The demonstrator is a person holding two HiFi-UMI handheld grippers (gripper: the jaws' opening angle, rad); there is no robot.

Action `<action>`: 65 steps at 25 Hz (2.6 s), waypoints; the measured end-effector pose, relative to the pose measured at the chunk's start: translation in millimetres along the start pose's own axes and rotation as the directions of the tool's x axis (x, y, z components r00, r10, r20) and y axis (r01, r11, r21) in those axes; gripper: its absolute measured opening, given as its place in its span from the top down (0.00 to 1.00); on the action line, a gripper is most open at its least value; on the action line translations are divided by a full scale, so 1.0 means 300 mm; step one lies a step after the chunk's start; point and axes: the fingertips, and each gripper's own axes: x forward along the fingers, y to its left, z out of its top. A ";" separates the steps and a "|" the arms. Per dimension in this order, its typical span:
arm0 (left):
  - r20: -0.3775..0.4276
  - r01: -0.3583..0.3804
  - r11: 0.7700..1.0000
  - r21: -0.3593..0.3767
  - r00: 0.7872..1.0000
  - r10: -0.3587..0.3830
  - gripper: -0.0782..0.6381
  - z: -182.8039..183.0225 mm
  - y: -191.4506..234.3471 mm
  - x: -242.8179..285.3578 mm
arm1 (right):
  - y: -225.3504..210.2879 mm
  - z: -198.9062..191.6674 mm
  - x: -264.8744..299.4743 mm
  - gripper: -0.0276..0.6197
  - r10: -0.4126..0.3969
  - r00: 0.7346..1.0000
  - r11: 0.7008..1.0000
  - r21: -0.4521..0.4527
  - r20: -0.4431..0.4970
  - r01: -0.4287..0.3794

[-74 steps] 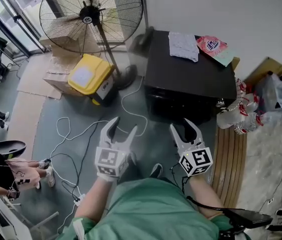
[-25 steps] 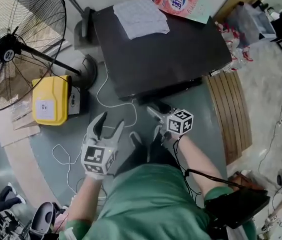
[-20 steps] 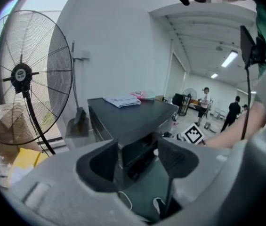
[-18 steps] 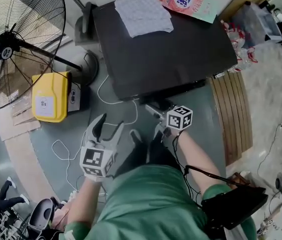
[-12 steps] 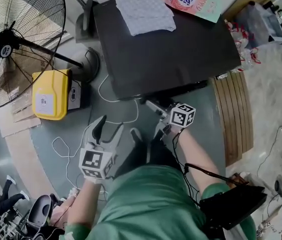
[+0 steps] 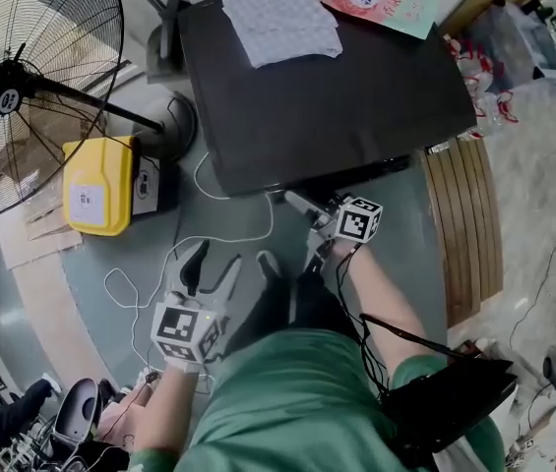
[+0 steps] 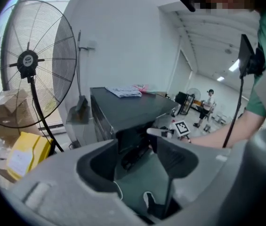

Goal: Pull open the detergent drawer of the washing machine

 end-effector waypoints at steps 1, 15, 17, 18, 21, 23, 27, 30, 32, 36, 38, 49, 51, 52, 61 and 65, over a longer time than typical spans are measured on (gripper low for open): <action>-0.003 0.002 1.000 -0.006 1.000 -0.002 0.53 -0.008 -0.004 0.000 | -0.001 0.002 0.001 0.46 0.005 1.000 1.000 0.010 0.009 -0.005; -0.009 0.018 0.999 0.027 1.000 -0.017 0.54 -0.094 -0.125 -0.110 | 0.017 -0.003 -0.021 0.47 0.037 0.996 0.999 0.035 0.080 -0.040; -0.021 0.017 0.999 0.033 1.000 -0.017 0.54 -0.124 -0.140 -0.144 | 0.018 -0.017 -0.036 0.51 0.051 0.996 0.999 0.012 0.068 -0.052; -0.025 0.017 0.999 0.034 1.000 -0.016 0.54 -0.136 -0.143 -0.160 | 0.019 -0.022 -0.041 0.53 0.057 0.997 0.998 -0.004 0.056 -0.057; -0.035 0.010 1.000 0.030 0.999 -0.009 0.54 -0.167 -0.137 -0.196 | 0.026 -0.029 -0.044 0.53 0.075 0.997 0.997 -0.034 0.031 -0.074; -0.042 0.007 1.000 0.025 0.999 -0.006 0.54 -0.189 -0.129 -0.212 | 0.035 -0.039 -0.046 0.53 0.090 0.995 0.996 -0.027 0.040 -0.089; -0.053 0.022 0.999 0.029 0.998 -0.020 0.54 -0.211 -0.129 -0.212 | 0.041 -0.045 -0.052 0.54 0.112 0.990 0.994 0.004 0.081 -0.112; -0.054 0.037 0.999 0.040 0.998 -0.035 0.54 -0.197 -0.128 -0.197 | 0.038 -0.039 -0.053 0.54 0.120 0.989 0.993 0.009 0.090 -0.121; -0.056 0.047 0.998 0.045 0.997 -0.045 0.54 -0.196 -0.119 -0.188 | 0.033 -0.033 -0.047 0.54 0.114 0.989 0.993 0.004 0.094 -0.115; -0.065 0.054 0.998 0.034 0.997 -0.052 0.54 -0.197 -0.102 -0.183 | 0.023 -0.026 -0.038 0.54 0.078 0.991 0.997 -0.007 0.110 -0.078; -0.062 0.063 0.997 0.033 0.996 -0.061 0.55 -0.184 -0.102 -0.180 | 0.019 -0.024 -0.035 0.54 0.071 0.991 0.997 -0.010 0.110 -0.070; -0.098 0.112 0.993 0.037 0.989 -0.108 0.55 -0.217 -0.148 -0.144 | 0.020 -0.026 -0.050 0.61 0.105 0.989 0.994 0.012 0.104 -0.107; -0.102 0.113 0.993 0.036 0.989 -0.108 0.55 -0.229 -0.149 -0.136 | 0.039 -0.036 -0.072 0.60 0.142 0.984 0.990 0.012 0.109 -0.144; -0.104 0.111 0.993 0.035 0.989 -0.107 0.55 -0.232 -0.147 -0.130 | 0.048 -0.043 -0.090 0.63 0.156 0.981 0.987 0.012 0.114 -0.158; -0.085 0.135 0.990 0.046 0.988 -0.131 0.55 -0.170 -0.150 -0.067 | 0.087 -0.151 -0.213 0.63 0.130 0.982 0.989 0.054 0.138 -0.139; -0.074 0.157 0.986 0.065 0.986 -0.152 0.55 -0.135 -0.175 -0.049 | 0.114 -0.167 -0.243 0.63 0.122 0.977 0.986 0.094 0.177 -0.141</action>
